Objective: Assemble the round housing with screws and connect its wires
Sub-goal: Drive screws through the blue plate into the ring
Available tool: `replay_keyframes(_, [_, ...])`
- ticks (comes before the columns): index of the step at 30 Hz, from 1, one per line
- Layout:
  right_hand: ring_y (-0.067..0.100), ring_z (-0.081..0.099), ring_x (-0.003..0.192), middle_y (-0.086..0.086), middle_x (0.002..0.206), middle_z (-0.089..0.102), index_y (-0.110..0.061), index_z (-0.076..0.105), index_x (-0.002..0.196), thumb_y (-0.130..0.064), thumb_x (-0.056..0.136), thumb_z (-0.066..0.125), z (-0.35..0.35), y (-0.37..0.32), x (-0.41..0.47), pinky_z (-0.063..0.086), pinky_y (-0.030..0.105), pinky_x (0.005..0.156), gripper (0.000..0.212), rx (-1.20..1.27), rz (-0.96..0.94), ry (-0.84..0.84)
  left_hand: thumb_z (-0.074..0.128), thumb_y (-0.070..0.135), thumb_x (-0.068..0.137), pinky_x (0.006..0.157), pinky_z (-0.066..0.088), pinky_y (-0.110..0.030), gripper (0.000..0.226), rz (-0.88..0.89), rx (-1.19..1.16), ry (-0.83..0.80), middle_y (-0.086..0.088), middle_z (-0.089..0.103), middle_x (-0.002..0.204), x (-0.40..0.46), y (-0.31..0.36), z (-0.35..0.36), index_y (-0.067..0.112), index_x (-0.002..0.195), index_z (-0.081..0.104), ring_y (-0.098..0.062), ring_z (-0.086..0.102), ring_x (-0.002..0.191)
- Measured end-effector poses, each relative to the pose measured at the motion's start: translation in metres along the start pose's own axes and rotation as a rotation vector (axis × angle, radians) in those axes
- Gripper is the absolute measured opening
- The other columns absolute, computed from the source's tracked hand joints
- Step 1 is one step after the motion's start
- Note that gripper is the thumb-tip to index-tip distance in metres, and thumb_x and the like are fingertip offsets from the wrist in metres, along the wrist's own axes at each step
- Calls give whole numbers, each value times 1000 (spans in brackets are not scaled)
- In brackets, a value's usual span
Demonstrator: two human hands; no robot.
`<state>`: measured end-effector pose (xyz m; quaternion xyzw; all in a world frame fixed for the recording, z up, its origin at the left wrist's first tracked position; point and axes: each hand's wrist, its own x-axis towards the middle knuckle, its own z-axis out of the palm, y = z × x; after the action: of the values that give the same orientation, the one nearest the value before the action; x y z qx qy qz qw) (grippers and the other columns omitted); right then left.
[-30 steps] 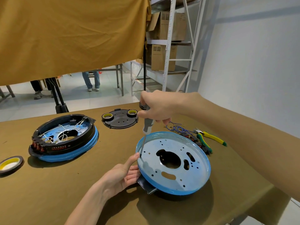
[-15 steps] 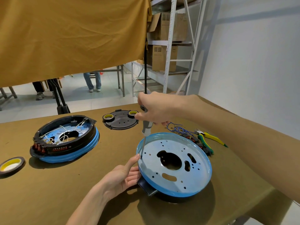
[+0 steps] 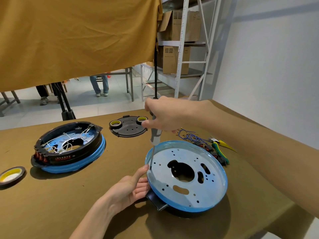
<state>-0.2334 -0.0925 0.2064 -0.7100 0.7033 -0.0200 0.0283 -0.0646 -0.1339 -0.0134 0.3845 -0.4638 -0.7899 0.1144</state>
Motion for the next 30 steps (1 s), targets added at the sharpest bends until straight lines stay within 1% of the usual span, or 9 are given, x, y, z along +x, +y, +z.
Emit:
replay_keyframes(4, [12, 67, 50, 9, 89, 69, -27, 29, 141, -27, 94, 70, -6, 1, -2, 51, 21, 44, 62, 203, -6, -115, 83, 57, 66, 74, 64, -32, 88, 11, -1, -7, -22, 76, 112, 0, -1, -1, -4, 125, 62, -31, 76, 104])
replay_keyframes(7, [13, 65, 43, 6, 77, 71, -15, 39, 132, -40, 100, 61, -1, -1, -1, 49, 21, 40, 46, 94, 12, -37, 83, 58, 64, 81, 64, -34, 90, 17, 20, 2, -20, 76, 113, -1, -1, 0, -3, 126, 62, -29, 76, 105])
replay_keyframes(12, [17, 68, 57, 10, 89, 67, -26, 28, 140, -23, 93, 72, -7, -2, -3, 52, 21, 45, 64, 226, -28, -124, 83, 56, 64, 66, 62, -28, 85, 21, 6, -20, -18, 78, 101, -2, 0, 0, -5, 121, 64, -24, 78, 87])
replay_keyframes(16, [15, 67, 47, 9, 82, 69, -16, 35, 136, -44, 101, 58, -1, -1, -1, 50, 21, 41, 50, 83, 20, -35, 82, 58, 66, 73, 62, -29, 84, 5, 98, -48, -18, 78, 107, -2, 2, -2, -3, 121, 65, -26, 77, 95])
replay_keyframes(19, [17, 69, 62, 11, 94, 68, -25, 27, 146, -25, 93, 72, -9, 4, -5, 56, 24, 50, 69, 240, 14, -180, 82, 57, 68, 66, 61, -26, 73, 5, 108, -72, -11, 77, 88, 1, 2, -4, -2, 109, 67, -20, 76, 77])
replay_keyframes(21, [14, 68, 53, 9, 86, 70, -21, 33, 141, -23, 95, 71, -8, 4, -7, 54, 23, 47, 60, 218, 15, -159, 83, 56, 68, 62, 59, -24, 65, 4, 102, -82, -7, 74, 76, 2, 2, -5, 2, 100, 66, -17, 72, 66])
replay_keyframes(24, [11, 64, 45, 6, 81, 71, -17, 35, 135, -40, 101, 61, -2, 1, -8, 49, 21, 43, 49, 154, 17, -70, 82, 58, 66, 70, 64, -29, 74, 8, 122, -67, -19, 78, 88, 2, 2, -6, 2, 113, 68, -26, 78, 79])
replay_keyframes(27, [9, 65, 53, 8, 95, 67, -26, 26, 143, -26, 94, 73, -7, 1, -11, 52, 21, 47, 68, 250, -23, -132, 82, 56, 70, 83, 58, -32, 84, 7, 115, -55, -27, 58, 108, 1, 2, -5, -3, 126, 58, -35, 62, 101])
replay_keyframes(30, [11, 65, 45, 9, 91, 70, -21, 29, 138, -37, 100, 64, -4, 0, -10, 55, 28, 46, 54, 81, -20, -38, 84, 56, 68, 70, 63, -26, 69, -1, 108, -74, -27, 71, 96, 3, 1, -7, 2, 108, 65, -28, 78, 78])
